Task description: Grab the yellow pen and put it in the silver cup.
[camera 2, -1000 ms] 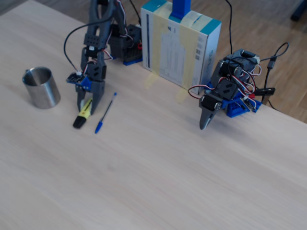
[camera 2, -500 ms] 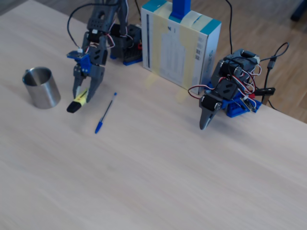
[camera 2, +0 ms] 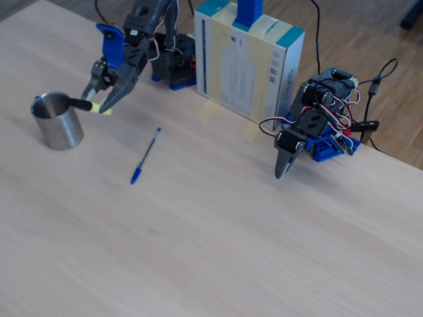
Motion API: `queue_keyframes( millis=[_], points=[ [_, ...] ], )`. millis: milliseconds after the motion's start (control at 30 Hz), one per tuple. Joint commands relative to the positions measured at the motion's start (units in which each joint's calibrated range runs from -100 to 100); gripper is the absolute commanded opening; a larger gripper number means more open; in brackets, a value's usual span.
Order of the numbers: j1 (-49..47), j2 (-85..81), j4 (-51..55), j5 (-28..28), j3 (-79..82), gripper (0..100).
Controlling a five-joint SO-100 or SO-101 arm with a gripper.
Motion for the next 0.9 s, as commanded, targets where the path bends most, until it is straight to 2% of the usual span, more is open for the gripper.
queue_keyframes(
  millis=[0,133,333,867],
  points=[
    [1.4,-2.1,-12.8,0.3,0.2,7],
    [4.1,-2.0,-23.3,0.3,2.8,7],
    [10.7,-2.1,-32.7,0.4,5.0,7],
    [22.7,-1.3,-34.4,0.3,5.0,7]
  ],
)
